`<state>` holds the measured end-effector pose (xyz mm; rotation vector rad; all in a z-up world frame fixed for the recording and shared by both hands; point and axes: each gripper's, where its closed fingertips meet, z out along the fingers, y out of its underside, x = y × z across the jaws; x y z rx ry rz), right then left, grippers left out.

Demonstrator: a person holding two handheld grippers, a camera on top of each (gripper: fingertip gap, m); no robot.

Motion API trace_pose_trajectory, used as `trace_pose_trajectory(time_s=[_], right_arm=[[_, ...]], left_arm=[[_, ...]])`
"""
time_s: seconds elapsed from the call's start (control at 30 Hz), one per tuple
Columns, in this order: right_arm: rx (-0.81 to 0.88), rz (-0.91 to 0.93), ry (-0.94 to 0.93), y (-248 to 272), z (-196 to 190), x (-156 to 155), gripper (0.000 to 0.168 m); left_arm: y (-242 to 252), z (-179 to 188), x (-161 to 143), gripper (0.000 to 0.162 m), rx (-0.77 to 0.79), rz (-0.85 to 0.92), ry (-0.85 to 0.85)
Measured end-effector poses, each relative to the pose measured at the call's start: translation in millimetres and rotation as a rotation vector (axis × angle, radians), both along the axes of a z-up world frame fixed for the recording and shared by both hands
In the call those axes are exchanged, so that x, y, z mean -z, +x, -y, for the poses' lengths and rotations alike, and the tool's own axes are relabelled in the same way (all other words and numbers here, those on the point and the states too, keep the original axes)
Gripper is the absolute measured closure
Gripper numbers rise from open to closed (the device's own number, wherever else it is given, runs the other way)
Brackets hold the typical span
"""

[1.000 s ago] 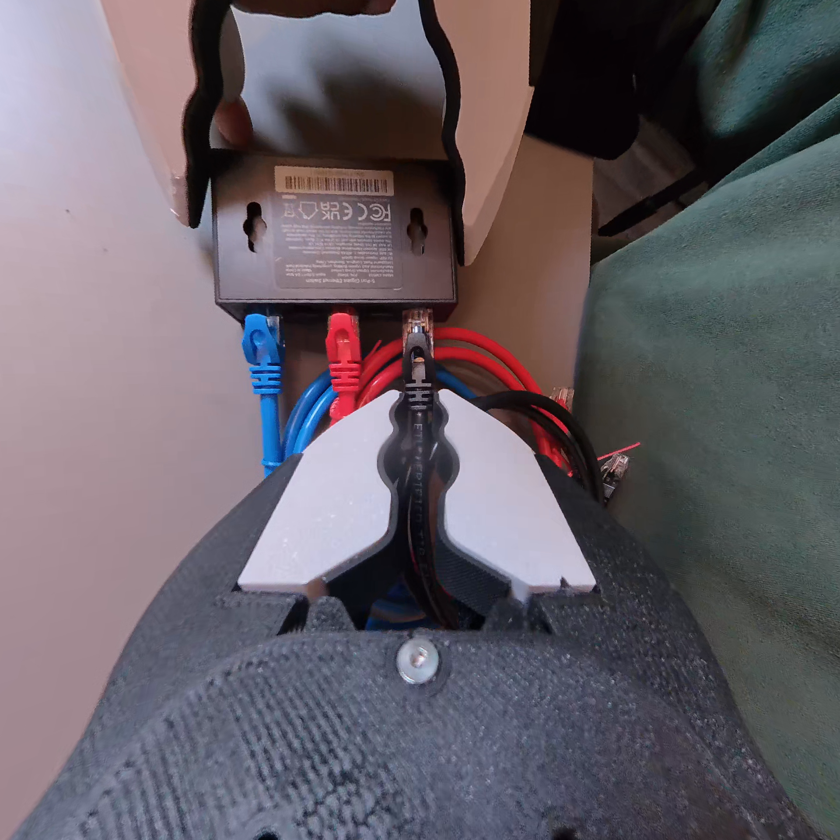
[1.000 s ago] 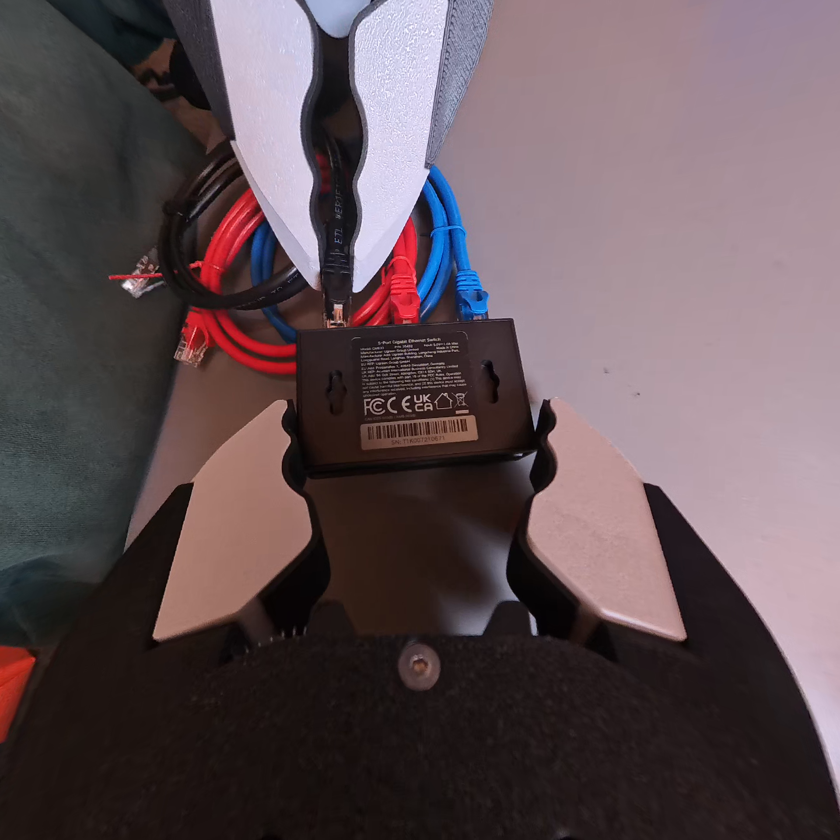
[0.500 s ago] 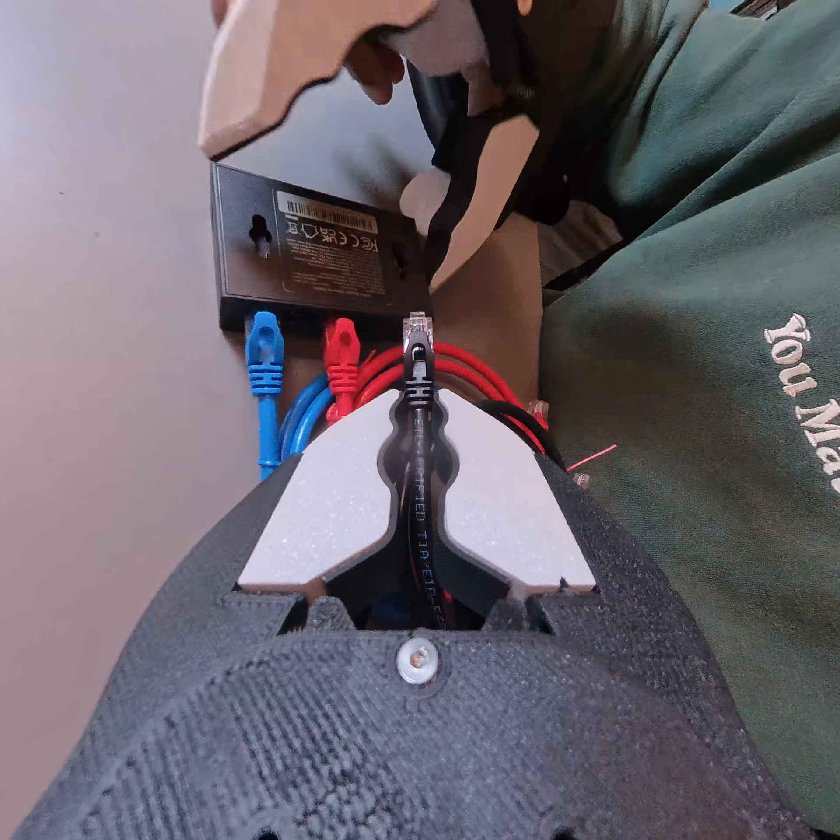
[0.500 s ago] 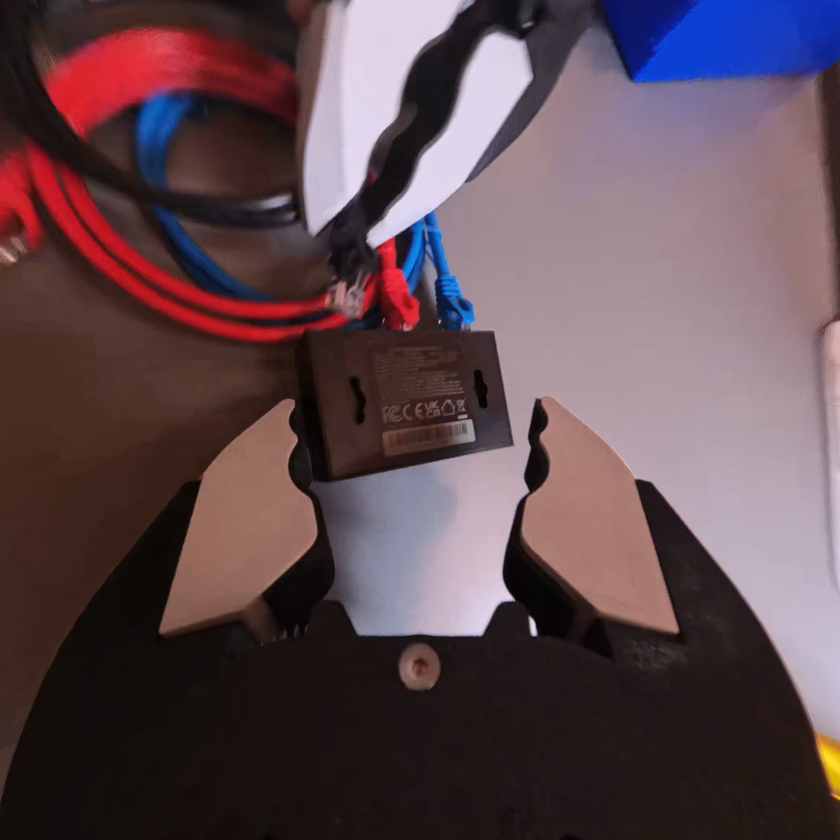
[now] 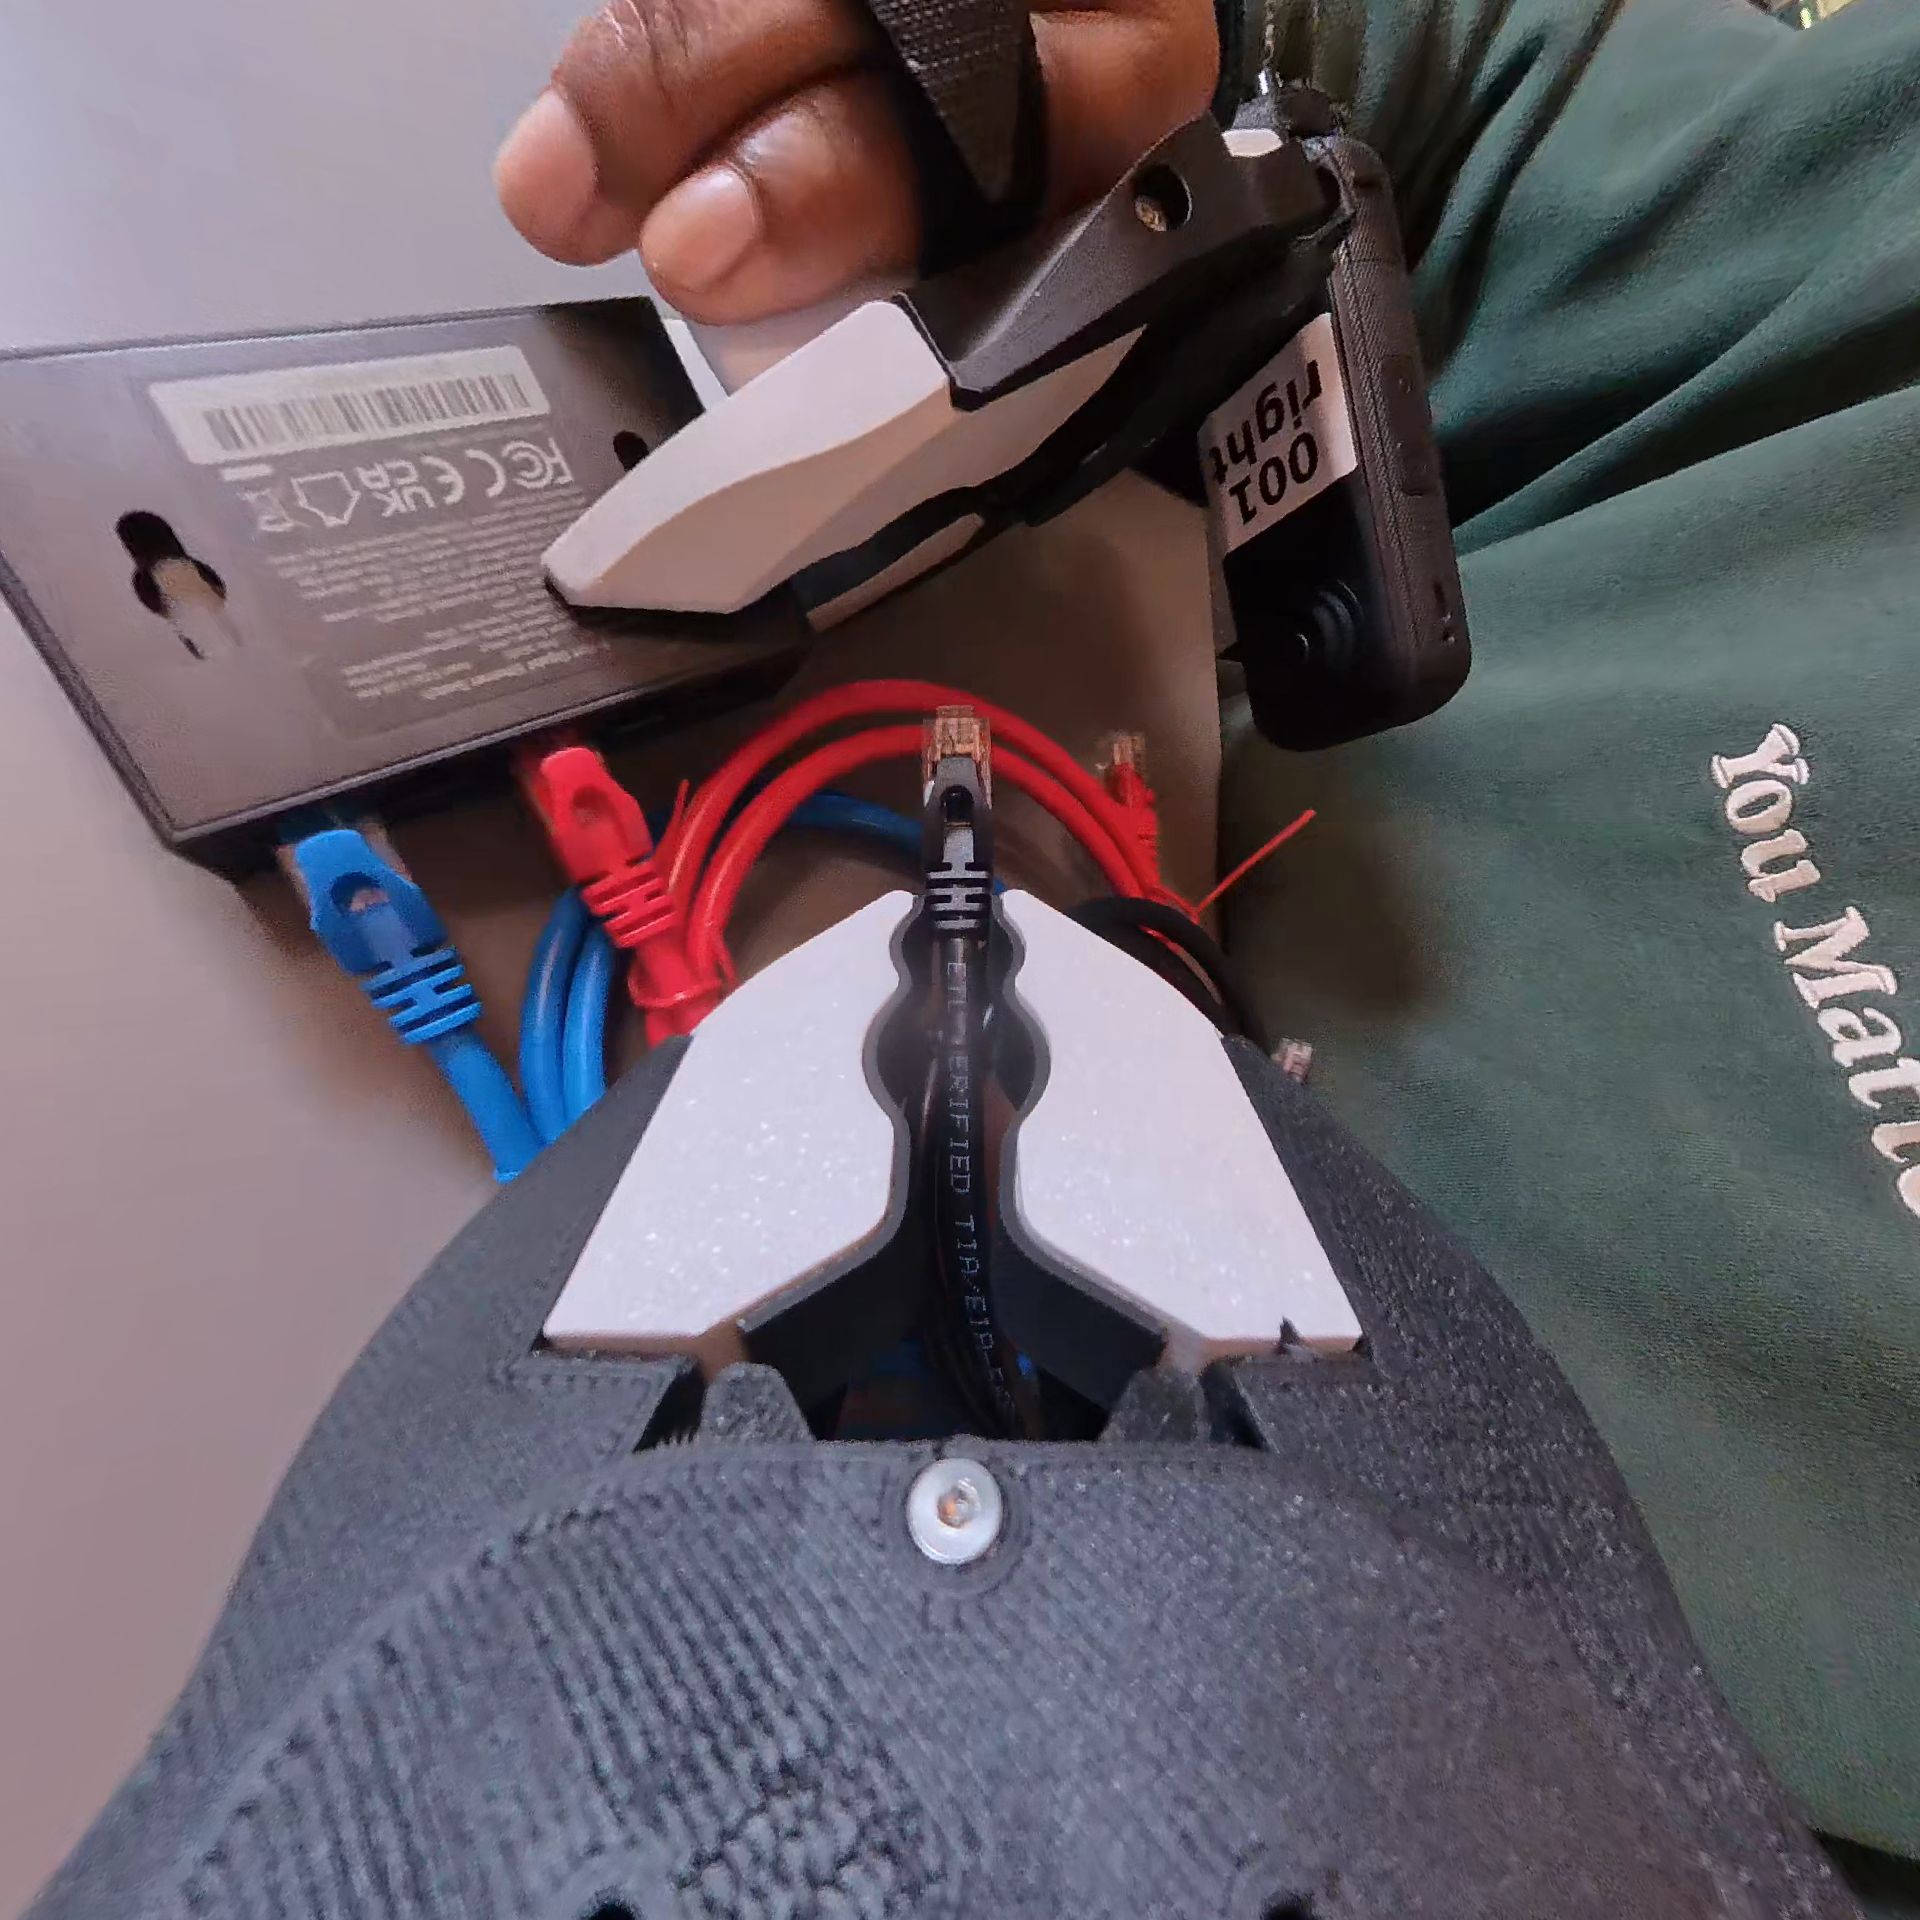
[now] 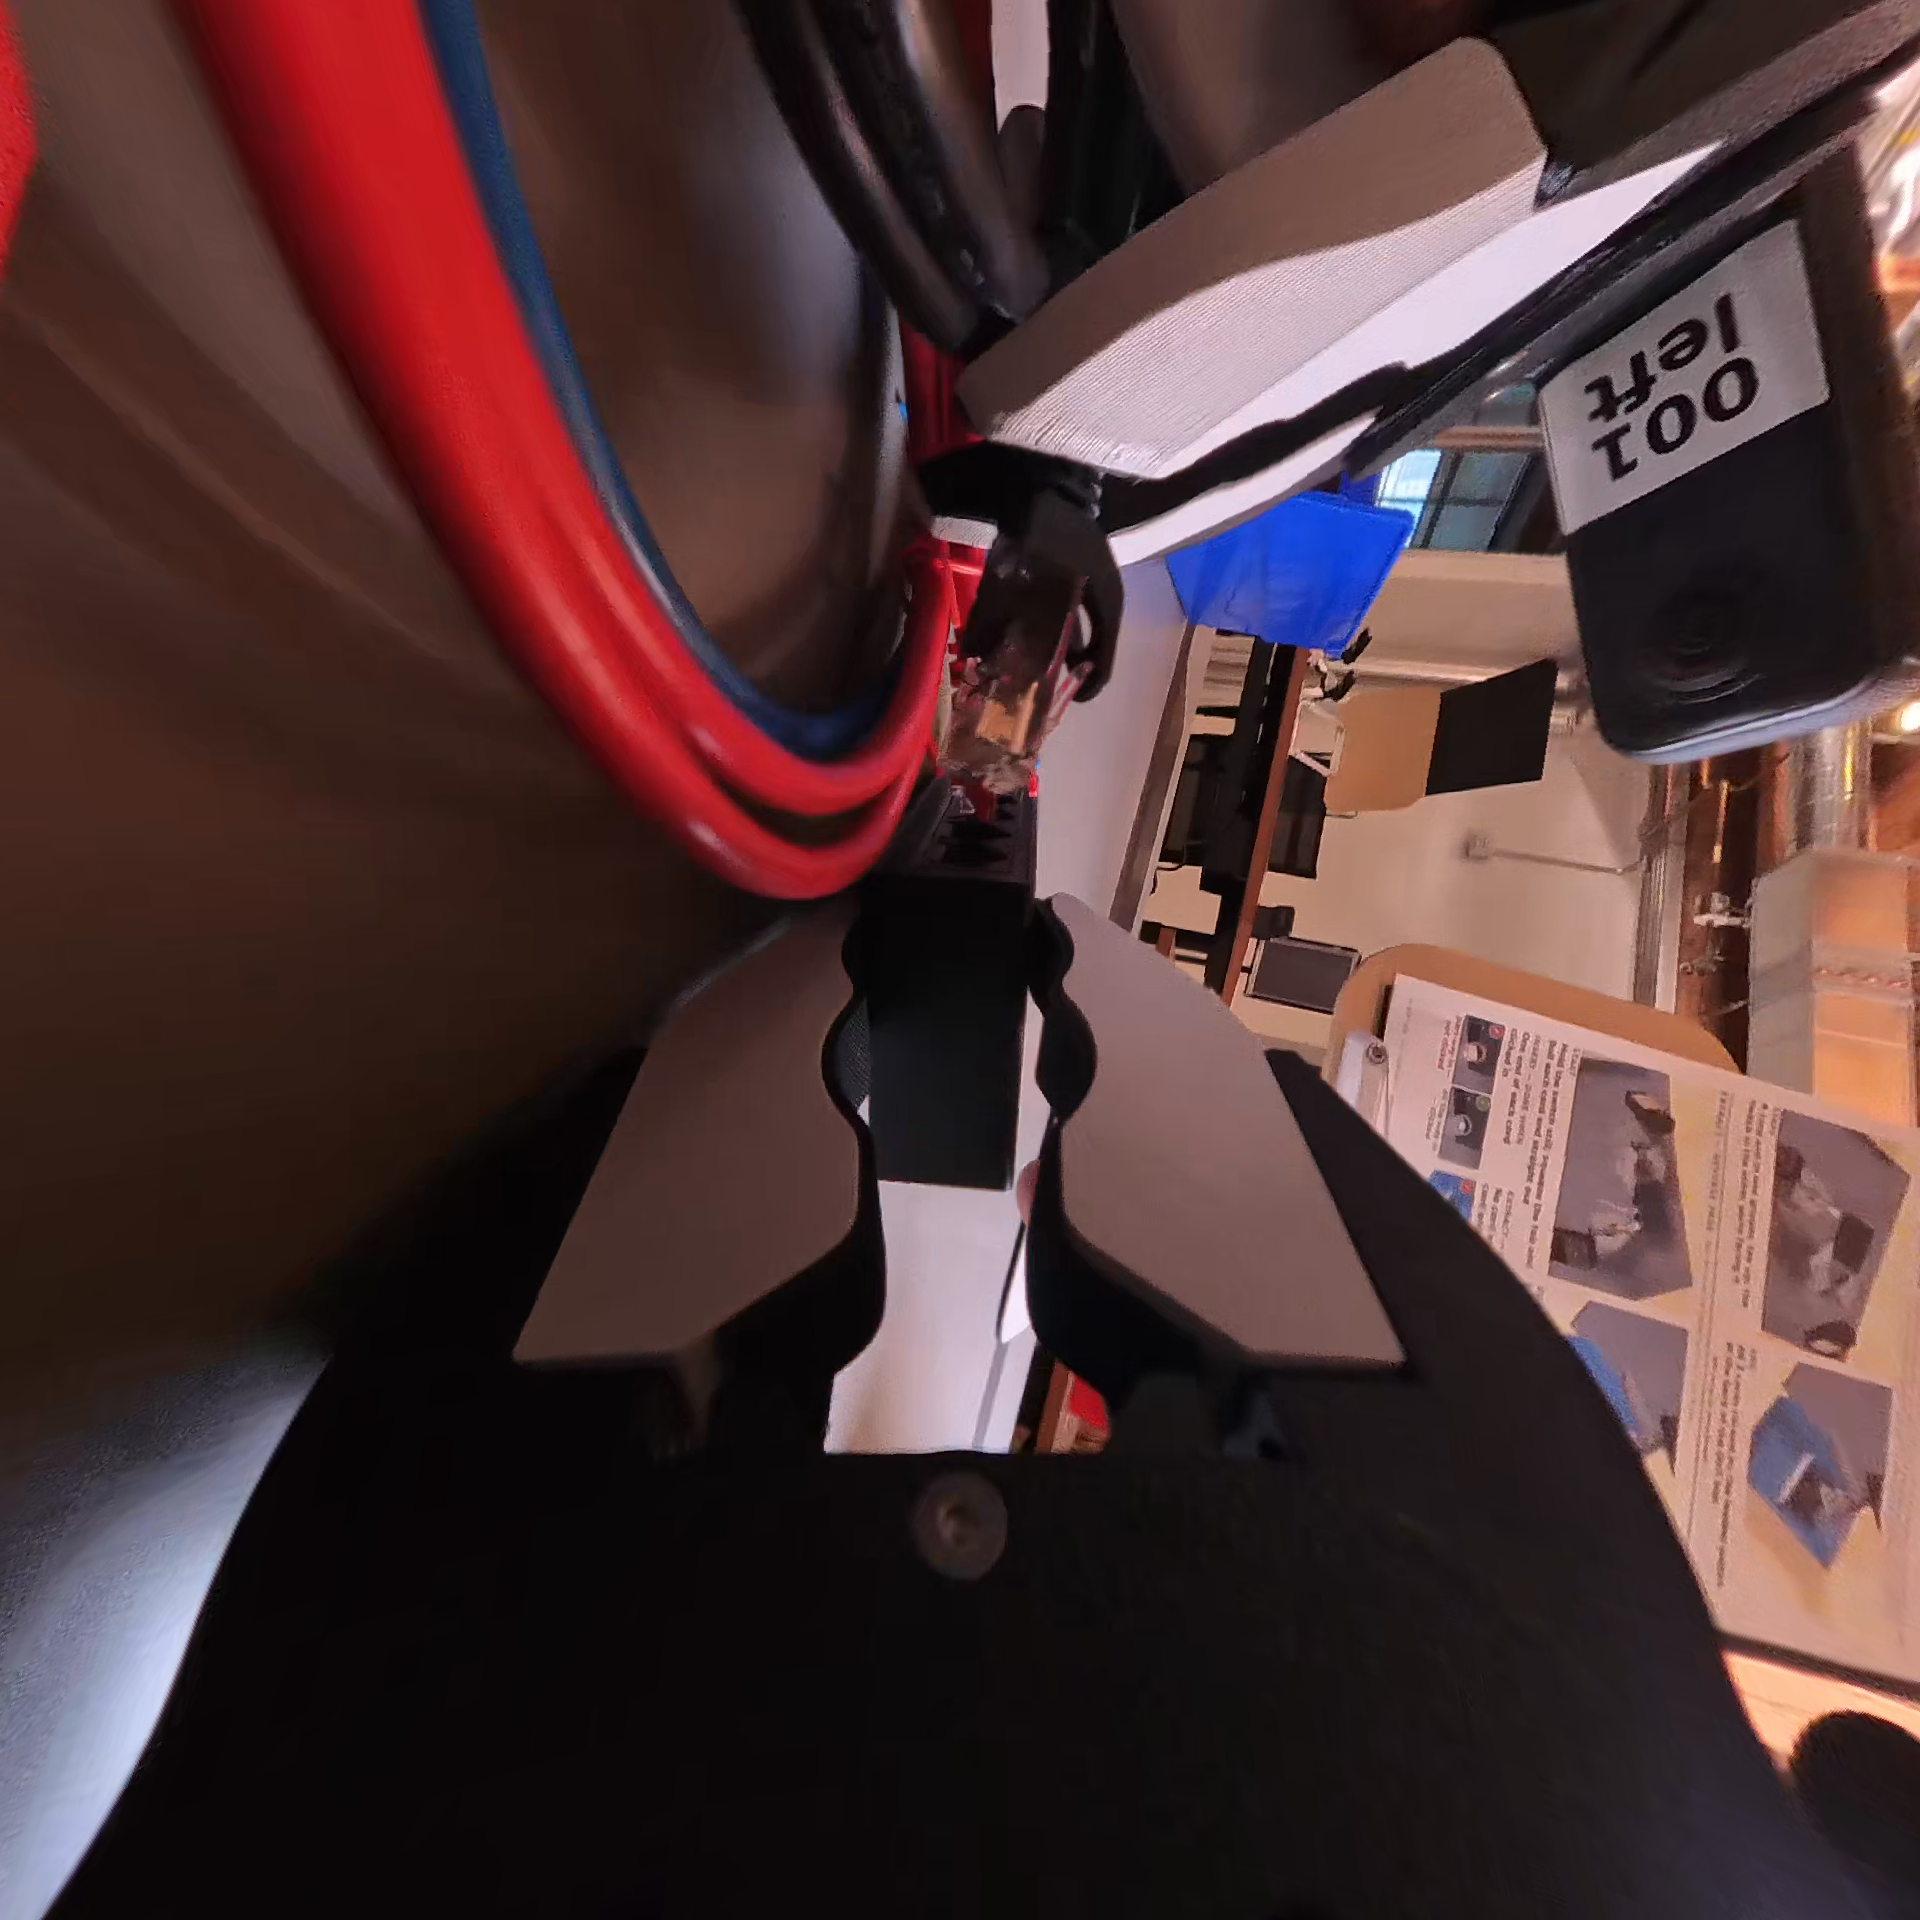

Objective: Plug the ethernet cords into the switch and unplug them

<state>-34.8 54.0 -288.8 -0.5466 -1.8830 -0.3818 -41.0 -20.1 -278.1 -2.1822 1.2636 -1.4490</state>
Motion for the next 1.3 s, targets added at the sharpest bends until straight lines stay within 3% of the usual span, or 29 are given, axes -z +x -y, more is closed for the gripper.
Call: trace_pose_trajectory(time_s=[0.3, 0.5, 0.73, 1.13, 1.3], right_arm=[[0.098, -0.122, -0.129, -2, 7, -50, 0.141], [0.147, -0.150, -0.138, -5, 15, -56, 0.141], [0.126, -0.163, -0.068, -10, 17, -74, 0.142], [0.137, -0.232, -0.050, -7, 19, -100, 0.142], [0.155, -0.239, -0.023, -6, 15, -104, 0.142]], left_arm=[[-15, -28, -43, 0.152, -0.178, 0.031, 0.113], [-18, -22, -43, 0.152, -0.154, -0.069, 0.140], [-19, -22, -60, 0.152, -0.141, -0.001, 0.143], [-10, -28, -86, 0.152, -0.216, 0.136, 0.420], [-7, -32, -88, 0.152, -0.236, 0.053, 0.539]])
